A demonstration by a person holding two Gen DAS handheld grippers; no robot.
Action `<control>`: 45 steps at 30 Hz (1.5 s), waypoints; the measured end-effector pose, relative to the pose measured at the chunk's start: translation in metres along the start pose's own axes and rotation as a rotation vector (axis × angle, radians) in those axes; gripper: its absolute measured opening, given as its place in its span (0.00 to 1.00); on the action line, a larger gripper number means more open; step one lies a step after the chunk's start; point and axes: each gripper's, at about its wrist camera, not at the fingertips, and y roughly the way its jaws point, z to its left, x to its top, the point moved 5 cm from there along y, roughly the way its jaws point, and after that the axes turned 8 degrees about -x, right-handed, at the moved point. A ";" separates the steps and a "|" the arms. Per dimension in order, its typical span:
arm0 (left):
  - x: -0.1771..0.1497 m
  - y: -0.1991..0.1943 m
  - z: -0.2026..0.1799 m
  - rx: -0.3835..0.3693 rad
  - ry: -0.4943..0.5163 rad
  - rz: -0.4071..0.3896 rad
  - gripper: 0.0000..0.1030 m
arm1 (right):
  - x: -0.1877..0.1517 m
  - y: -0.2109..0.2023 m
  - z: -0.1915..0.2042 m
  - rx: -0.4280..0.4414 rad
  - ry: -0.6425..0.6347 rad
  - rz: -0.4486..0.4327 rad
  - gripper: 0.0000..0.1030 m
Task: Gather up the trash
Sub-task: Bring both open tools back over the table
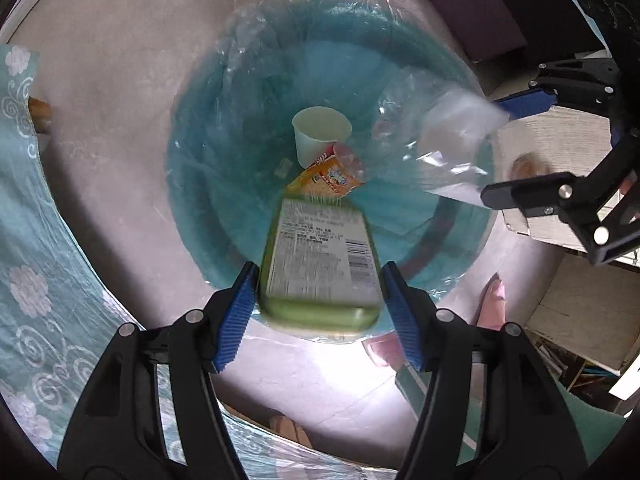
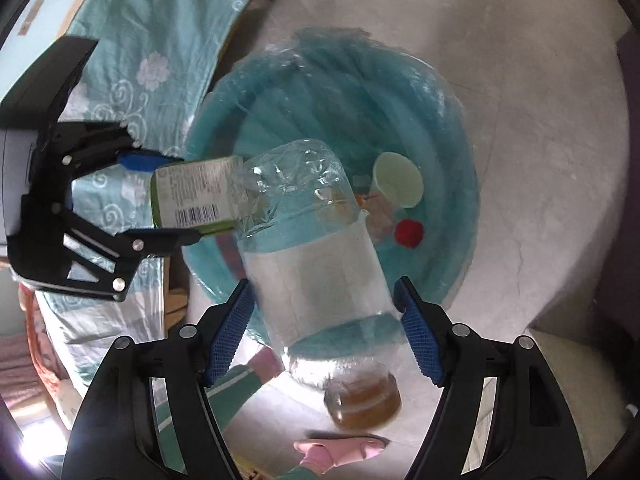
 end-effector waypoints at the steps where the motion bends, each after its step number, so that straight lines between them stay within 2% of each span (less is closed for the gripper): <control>1: -0.001 0.000 0.000 -0.016 -0.010 0.003 0.60 | 0.002 -0.001 0.002 0.000 0.005 0.003 0.71; 2: 0.002 -0.001 0.004 -0.034 -0.025 0.008 0.60 | 0.001 -0.003 0.001 -0.007 0.004 0.001 0.71; 6: 0.004 -0.012 -0.004 -0.020 -0.018 -0.006 0.60 | -0.003 -0.024 -0.011 -0.029 0.006 -0.021 0.71; 14: -0.003 -0.090 -0.036 -0.030 -0.011 -0.105 0.60 | -0.007 -0.101 -0.003 0.001 0.024 -0.117 0.71; 21: -0.036 -0.197 -0.077 0.010 0.048 -0.161 0.60 | -0.030 -0.218 0.038 0.084 0.007 -0.238 0.71; 26: -0.061 -0.274 -0.115 0.051 0.118 -0.184 0.60 | -0.063 -0.321 0.078 0.118 -0.047 -0.358 0.71; 30: -0.070 -0.324 -0.154 0.084 0.200 -0.215 0.60 | -0.106 -0.403 0.092 0.120 -0.047 -0.482 0.71; 33: -0.074 -0.361 -0.195 0.068 0.289 -0.265 0.63 | -0.146 -0.451 0.089 0.123 -0.006 -0.563 0.71; 35: -0.074 -0.381 -0.225 0.062 0.346 -0.294 0.63 | -0.179 -0.483 0.081 0.079 0.004 -0.614 0.71; 40: -0.068 -0.409 -0.300 0.074 0.481 -0.321 0.63 | -0.261 -0.542 0.045 -0.012 0.080 -0.714 0.71; 45: -0.058 -0.403 -0.402 0.046 0.655 -0.322 0.63 | -0.356 -0.569 0.002 -0.109 0.190 -0.770 0.72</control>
